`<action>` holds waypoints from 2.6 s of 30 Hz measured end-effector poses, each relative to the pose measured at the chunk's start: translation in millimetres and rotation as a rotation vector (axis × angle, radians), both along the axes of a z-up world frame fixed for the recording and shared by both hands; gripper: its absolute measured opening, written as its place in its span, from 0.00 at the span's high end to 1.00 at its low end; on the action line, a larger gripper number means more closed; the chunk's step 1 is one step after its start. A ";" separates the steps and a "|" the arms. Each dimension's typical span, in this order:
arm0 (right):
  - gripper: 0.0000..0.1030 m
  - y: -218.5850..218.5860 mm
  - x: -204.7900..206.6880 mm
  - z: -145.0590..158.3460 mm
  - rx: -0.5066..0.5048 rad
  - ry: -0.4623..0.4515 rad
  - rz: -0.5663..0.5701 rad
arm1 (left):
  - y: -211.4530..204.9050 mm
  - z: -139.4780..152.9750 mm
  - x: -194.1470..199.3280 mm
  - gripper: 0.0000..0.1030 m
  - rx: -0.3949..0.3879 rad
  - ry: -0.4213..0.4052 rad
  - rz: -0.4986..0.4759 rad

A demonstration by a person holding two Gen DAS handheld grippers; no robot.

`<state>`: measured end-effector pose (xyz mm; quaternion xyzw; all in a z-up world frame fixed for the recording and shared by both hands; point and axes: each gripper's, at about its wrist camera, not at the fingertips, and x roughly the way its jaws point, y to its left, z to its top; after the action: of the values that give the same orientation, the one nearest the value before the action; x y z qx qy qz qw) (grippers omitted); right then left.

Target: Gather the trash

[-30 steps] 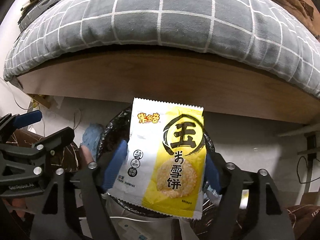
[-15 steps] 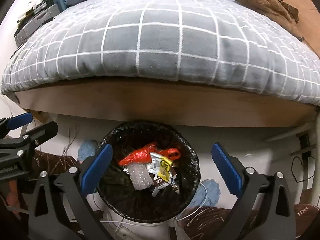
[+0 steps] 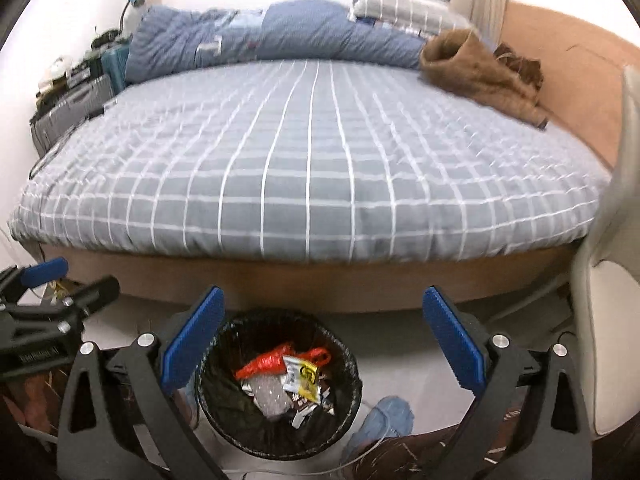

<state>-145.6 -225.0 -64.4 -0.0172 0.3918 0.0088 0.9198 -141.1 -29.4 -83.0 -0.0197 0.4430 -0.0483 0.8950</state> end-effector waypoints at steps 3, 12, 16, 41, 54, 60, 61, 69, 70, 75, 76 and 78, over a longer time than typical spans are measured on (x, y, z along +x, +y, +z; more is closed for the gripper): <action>0.07 -0.6 -10.2 13.1 0.005 -0.023 0.003 | -4.0 13.5 -8.5 0.06 -0.004 -0.026 -0.009; 0.07 1.3 -23.1 19.7 -0.011 -0.049 -0.003 | -11.8 29.2 -23.1 0.06 -0.001 -0.055 -0.026; 0.07 0.7 -24.6 20.9 -0.005 -0.052 -0.008 | -11.9 31.5 -24.0 0.06 0.000 -0.061 -0.025; 0.07 -2.9 -23.8 21.6 0.008 -0.044 -0.014 | -11.6 27.5 -22.0 0.06 0.009 -0.068 -0.014; 0.07 -1.6 -24.3 21.8 0.006 -0.043 -0.011 | -13.0 29.3 -21.2 0.06 0.020 -0.071 -0.005; 0.07 -1.2 -24.3 21.8 0.005 -0.042 -0.011 | -14.0 28.9 -21.5 0.06 0.039 -0.068 0.000; 0.07 -0.6 -24.8 21.6 0.005 -0.043 -0.010 | -14.4 28.6 -21.8 0.06 0.044 -0.069 0.002; 0.07 -0.3 -24.5 21.6 0.005 -0.042 -0.011 | -17.1 30.3 -23.9 0.06 0.047 -0.092 -0.001; 0.07 0.5 -25.0 21.7 0.004 -0.042 -0.010 | -17.9 30.4 -23.8 0.06 0.052 -0.091 -0.001; 0.07 -0.3 -24.7 21.3 0.004 -0.042 -0.010 | -17.4 29.0 -22.7 0.06 0.065 -0.088 0.012; 0.07 -0.2 -24.8 21.6 0.005 -0.042 -0.010 | -16.6 28.6 -22.8 0.06 0.067 -0.084 0.019; 0.07 -2.4 -25.5 21.9 0.013 -0.047 -0.012 | -16.5 28.4 -22.3 0.06 0.069 -0.078 0.019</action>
<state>-171.1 -227.3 -42.5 -0.0091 0.3702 0.0055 0.9289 -163.3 -45.9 -54.6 0.0090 0.4091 -0.0253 0.9121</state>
